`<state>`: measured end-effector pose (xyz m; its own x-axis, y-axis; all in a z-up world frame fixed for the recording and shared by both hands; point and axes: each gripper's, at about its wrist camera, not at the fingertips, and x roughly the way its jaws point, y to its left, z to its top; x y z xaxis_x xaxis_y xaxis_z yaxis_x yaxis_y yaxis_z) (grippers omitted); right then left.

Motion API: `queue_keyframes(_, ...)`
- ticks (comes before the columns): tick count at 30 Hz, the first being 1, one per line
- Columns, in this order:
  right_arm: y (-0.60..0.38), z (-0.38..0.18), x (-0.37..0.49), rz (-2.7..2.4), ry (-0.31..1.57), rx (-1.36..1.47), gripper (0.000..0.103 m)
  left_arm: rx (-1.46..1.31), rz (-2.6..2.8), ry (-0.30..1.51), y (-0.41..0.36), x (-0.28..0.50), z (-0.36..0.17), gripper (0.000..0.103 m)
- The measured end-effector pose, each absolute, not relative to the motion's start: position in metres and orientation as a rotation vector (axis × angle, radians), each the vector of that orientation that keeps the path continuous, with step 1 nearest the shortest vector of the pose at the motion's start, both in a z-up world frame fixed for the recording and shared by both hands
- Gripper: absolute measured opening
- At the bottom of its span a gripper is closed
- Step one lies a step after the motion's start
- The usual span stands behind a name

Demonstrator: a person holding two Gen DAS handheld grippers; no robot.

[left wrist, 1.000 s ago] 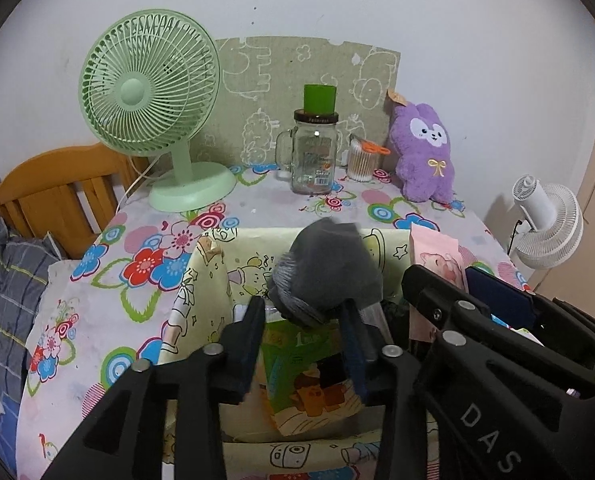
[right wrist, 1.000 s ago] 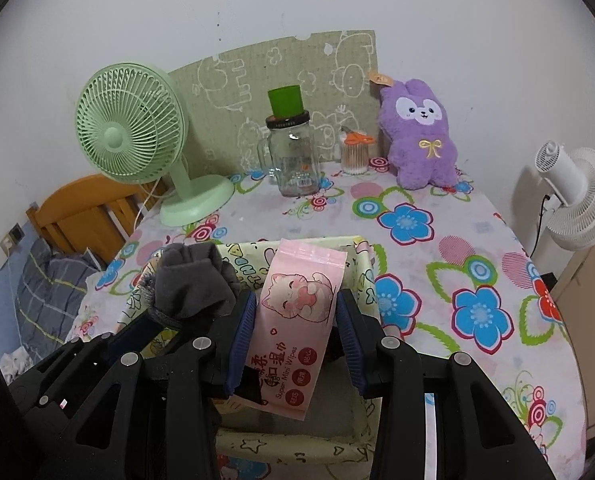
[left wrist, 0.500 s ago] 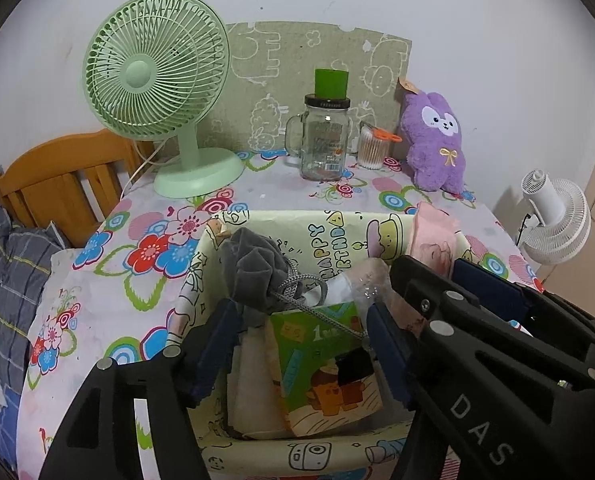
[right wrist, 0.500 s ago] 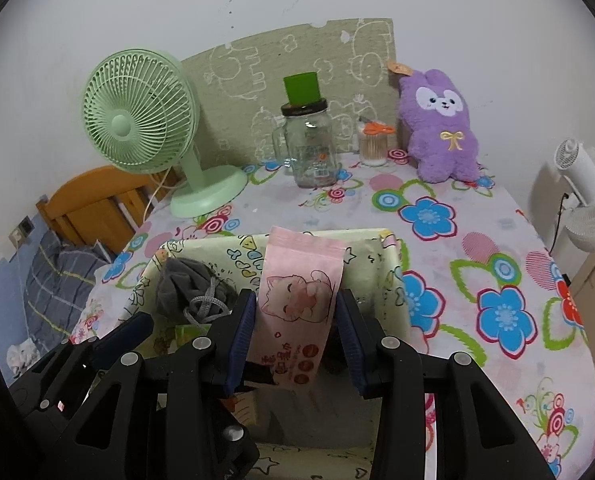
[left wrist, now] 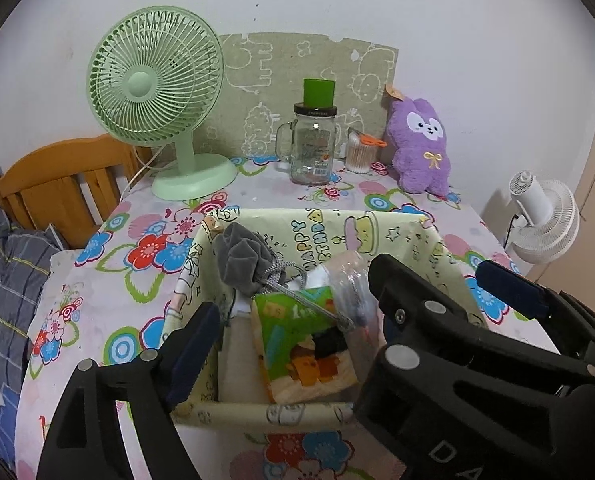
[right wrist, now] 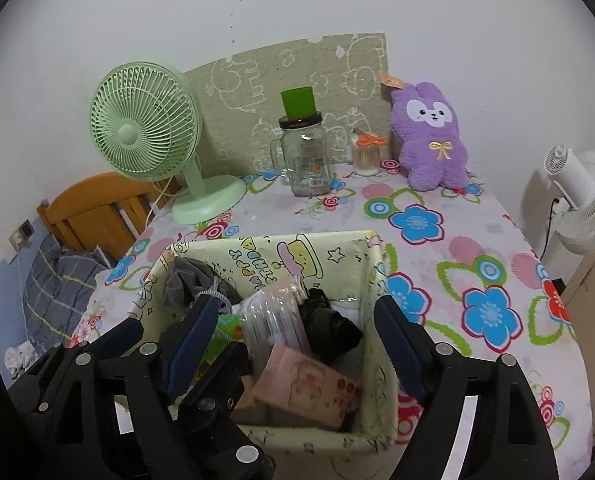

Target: Organize soft objects

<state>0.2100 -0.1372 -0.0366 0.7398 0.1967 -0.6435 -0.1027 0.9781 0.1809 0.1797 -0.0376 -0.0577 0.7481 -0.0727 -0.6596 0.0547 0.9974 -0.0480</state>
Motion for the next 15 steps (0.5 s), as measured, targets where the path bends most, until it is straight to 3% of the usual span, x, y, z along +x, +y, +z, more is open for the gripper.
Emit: queue_keyframes(15,-0.142,-0.011,0.162,0.124,0.662,0.118,0.097,-0.017,-0.068,0.660,-0.042,0.134,-0.036,0.093)
